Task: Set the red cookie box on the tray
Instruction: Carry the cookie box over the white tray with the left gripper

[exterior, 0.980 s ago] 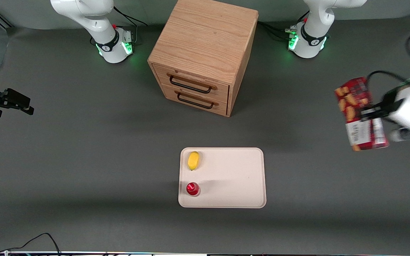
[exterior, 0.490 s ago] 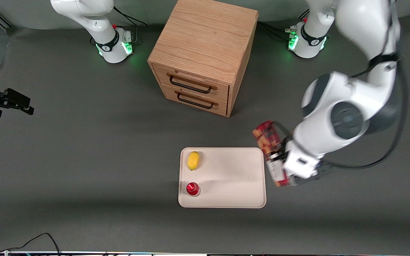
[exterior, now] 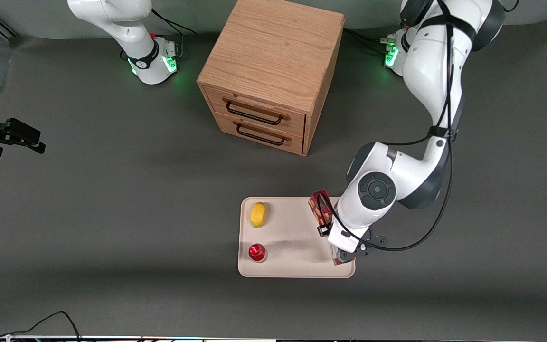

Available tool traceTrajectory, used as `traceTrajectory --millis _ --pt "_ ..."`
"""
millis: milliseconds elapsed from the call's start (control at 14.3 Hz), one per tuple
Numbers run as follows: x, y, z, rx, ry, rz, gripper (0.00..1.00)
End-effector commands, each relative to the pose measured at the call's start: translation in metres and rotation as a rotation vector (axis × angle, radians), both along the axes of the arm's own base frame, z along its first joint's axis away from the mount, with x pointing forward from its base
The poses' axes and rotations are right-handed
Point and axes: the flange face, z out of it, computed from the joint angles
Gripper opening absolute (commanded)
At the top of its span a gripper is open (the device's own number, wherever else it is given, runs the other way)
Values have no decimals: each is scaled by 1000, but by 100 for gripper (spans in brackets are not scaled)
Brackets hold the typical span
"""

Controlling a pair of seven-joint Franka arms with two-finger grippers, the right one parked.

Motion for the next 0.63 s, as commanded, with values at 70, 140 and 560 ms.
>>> traceTrajectory --millis 70,140,560 --pt "-14 4 -28 15 -25 -48 0" --pt "-16 4 -35 13 -24 -50 0" --pt "-17 7 -58 8 -34 -42 0"
